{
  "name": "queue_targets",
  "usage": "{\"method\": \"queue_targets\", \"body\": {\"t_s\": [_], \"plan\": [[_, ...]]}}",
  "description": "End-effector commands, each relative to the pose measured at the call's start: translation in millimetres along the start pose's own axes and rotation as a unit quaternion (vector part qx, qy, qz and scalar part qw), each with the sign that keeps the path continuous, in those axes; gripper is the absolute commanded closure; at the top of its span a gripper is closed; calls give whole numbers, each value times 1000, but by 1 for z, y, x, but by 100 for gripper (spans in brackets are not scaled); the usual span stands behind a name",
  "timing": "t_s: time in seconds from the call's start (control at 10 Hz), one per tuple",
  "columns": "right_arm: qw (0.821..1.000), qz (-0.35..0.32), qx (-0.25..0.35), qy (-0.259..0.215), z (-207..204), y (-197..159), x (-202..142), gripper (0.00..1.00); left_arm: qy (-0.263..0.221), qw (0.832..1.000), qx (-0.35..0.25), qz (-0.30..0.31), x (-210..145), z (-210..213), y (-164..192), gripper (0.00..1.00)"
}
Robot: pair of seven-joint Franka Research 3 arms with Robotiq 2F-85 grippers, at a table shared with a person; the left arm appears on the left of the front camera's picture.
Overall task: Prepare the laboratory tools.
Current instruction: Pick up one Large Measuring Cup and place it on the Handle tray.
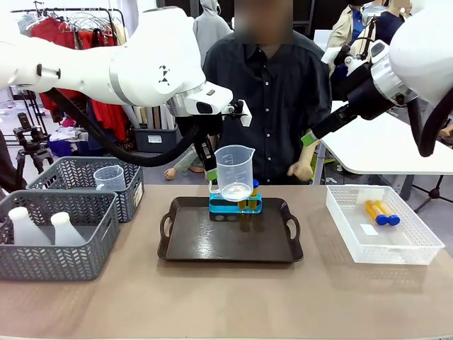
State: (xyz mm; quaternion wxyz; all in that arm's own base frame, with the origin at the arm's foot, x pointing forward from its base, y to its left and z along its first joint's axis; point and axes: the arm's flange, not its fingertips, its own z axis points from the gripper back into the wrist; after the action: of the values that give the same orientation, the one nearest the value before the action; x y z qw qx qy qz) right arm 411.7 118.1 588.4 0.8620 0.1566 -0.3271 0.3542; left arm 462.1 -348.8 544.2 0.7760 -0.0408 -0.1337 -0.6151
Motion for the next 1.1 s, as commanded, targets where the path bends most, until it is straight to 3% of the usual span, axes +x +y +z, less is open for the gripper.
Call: {"method": "queue_targets", "body": {"t_s": [0.0,0.3,1.0], "plan": [[1000,-4,5,-4,0,0,1,0,18,1000,2,2,-5,1,5,100],[1000,-4,5,-4,0,0,1,0,22,1000,6,-14,7,-33,13,100],[1000,-4,5,-4,0,0,1,0,69,995,-36,-67,73,-133,11,100]]}}
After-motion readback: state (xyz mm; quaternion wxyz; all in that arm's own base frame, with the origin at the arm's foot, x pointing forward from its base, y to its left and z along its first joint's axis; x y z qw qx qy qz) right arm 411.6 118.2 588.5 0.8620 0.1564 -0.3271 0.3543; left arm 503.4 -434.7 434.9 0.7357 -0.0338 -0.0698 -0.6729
